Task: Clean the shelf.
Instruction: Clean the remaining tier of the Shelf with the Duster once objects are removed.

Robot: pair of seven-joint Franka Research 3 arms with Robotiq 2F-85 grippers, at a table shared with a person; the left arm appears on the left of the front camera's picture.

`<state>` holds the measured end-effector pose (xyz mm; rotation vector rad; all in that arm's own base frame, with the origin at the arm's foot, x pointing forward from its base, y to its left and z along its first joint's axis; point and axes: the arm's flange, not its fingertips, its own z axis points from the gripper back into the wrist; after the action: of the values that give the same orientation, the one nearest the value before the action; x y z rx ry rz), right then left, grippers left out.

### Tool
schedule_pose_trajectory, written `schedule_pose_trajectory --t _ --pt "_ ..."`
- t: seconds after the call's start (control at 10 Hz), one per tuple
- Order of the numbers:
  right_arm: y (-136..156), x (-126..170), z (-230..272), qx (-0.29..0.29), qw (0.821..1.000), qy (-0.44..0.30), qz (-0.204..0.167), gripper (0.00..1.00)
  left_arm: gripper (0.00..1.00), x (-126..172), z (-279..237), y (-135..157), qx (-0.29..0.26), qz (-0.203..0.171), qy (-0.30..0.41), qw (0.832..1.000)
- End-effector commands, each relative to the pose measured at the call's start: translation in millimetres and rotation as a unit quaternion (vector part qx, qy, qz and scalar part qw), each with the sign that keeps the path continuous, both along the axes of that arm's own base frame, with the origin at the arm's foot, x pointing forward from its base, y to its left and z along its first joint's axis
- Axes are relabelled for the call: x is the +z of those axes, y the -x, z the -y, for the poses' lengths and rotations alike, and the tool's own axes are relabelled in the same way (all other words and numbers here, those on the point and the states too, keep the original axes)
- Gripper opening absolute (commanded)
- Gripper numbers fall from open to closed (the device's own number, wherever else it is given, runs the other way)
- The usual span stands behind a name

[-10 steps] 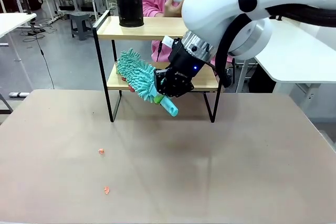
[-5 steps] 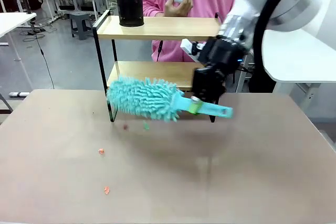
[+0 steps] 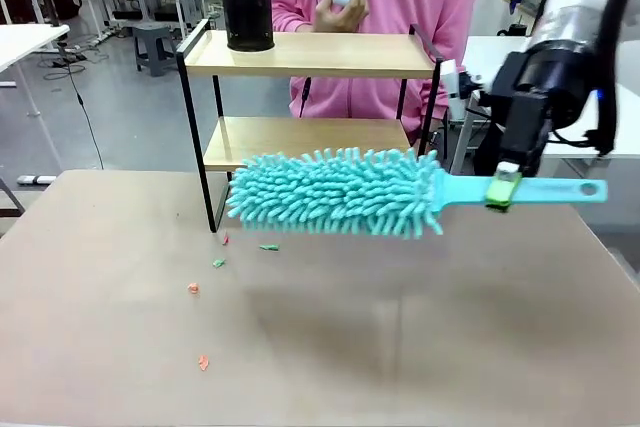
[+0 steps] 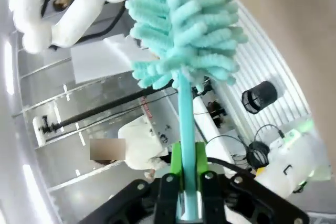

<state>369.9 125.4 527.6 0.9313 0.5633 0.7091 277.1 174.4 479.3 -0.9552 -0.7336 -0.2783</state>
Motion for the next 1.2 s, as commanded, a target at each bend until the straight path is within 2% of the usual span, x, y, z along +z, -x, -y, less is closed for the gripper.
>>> schedule_pose_trajectory --t 0.0,0.1,0.2,0.3,0.5,0.6,0.8,1.0,1.1 --pt "6.9 6.6 50.7 -0.017 0.994 -0.093 -0.051 0.12 1.00 0.9 1.3 -1.2 -0.002 0.015 0.006 1.000" --pt "17.4 13.2 87.9 -0.027 0.987 -0.143 -0.067 0.12 1.00 0.9 1.3 -1.2 -0.002 0.015 0.006 1.000" --pt "34.5 18.8 132.8 -0.078 0.976 -0.190 -0.067 0.12 1.00 0.9 1.3 -1.2 -0.002 0.015 0.006 1.000" --pt "55.1 21.0 174.5 -0.151 0.963 -0.216 -0.050 0.12 1.00 0.9 1.3 -1.2 -0.002 0.015 0.006 1.000" --pt "88.0 9.0 244.5 -0.328 0.913 -0.241 -0.020 0.12 1.00 0.9 1.3 -1.2 -0.002 0.015 0.006 1.000" --pt "91.8 -4.8 265.4 -0.392 0.885 -0.252 -0.020 0.12 1.00 0.9 1.3 -1.2 -0.002 0.015 0.006 1.000" --pt "91.0 -31.9 285.6 -0.480 0.841 -0.248 -0.035 0.12 1.00 0.9 1.3 -1.2 -0.002 0.015 0.006 1.000" --pt "76.7 -50.3 290.5 -0.560 0.800 -0.211 -0.054 0.12 1.00 0.9 1.3 -1.2 -0.002 0.015 0.006 1.000" --pt "63.3 -58.0 288.1 -0.585 0.787 -0.183 -0.066 0.12 1.00 0.9 1.3 -1.2 -0.002 0.015 0.006 1.000"
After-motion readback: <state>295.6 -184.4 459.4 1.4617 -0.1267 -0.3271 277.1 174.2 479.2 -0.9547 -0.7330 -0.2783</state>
